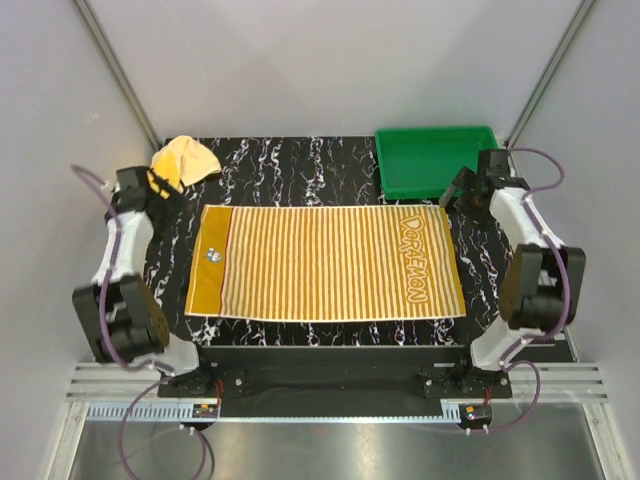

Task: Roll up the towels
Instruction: Flatten the towel

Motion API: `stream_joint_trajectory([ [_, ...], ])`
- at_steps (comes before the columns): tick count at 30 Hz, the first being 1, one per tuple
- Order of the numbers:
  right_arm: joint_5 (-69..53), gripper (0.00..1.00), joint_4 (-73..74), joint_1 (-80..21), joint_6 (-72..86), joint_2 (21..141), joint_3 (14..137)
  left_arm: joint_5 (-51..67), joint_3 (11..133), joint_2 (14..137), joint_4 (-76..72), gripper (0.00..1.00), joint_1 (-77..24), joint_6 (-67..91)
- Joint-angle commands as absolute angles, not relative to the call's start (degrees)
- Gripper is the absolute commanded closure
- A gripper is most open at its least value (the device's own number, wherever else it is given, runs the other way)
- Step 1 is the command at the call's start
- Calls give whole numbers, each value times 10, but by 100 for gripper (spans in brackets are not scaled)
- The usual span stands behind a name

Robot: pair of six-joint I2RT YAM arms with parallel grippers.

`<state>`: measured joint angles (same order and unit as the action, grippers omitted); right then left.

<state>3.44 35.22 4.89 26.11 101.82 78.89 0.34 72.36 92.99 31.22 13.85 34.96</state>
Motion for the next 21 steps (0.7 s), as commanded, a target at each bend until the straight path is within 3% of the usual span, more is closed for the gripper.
stream_joint_trajectory([
  [1, 2, 0, 334, 50, 300, 891, 698, 19, 596, 764, 302, 12, 200, 412],
  [4, -103, 0, 291, 32, 330, 778, 604, 46, 500, 661, 313, 12, 226, 427],
  [7, -87, 0, 301, -48, 354, 719, 550, 46, 437, 582, 367, 11, 228, 452],
  [11, -100, 0, 313, -98, 379, 685, 511, 109, 364, 558, 383, 9, 275, 477],
  [15, -98, 0, 318, -98, 364, 671, 495, 203, 317, 575, 375, 15, 290, 491],
  [21, -107, 0, 297, -98, 351, 686, 483, 131, 324, 520, 469, 19, 287, 450],
])
